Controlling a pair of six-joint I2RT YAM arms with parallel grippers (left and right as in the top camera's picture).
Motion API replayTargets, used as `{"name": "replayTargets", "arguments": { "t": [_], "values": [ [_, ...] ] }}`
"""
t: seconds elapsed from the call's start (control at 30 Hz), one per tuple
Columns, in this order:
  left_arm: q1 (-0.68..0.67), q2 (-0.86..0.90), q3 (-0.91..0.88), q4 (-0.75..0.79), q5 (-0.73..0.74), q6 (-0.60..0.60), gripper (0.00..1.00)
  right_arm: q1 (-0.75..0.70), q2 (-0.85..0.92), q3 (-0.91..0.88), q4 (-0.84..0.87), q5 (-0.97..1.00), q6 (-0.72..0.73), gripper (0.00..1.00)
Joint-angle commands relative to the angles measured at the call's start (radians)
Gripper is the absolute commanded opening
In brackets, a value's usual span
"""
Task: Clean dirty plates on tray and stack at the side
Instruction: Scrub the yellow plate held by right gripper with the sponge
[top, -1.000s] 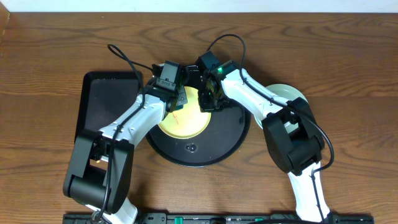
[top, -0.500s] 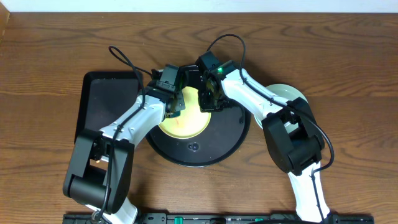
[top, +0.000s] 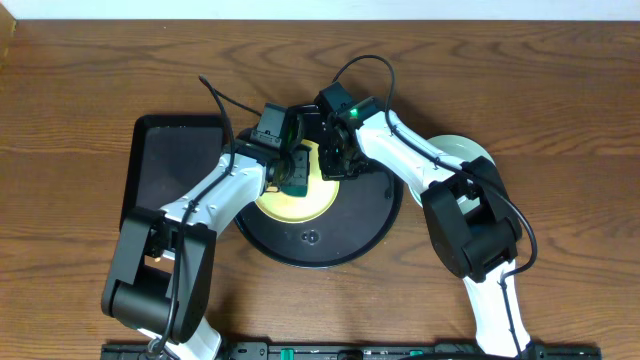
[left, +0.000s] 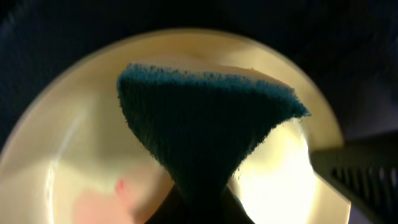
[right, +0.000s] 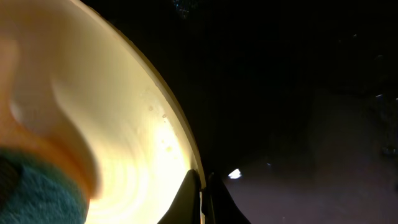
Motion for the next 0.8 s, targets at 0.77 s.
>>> {"name": "replayTargets", "arguments": {
  "t": [0.77],
  "values": [
    [-0.002, 0.017, -0.01, -0.149, 0.16, -0.001, 0.08, 0.011, 0.055, -0.051, -0.014, 0.014, -0.008, 0.02]
  ]
}}
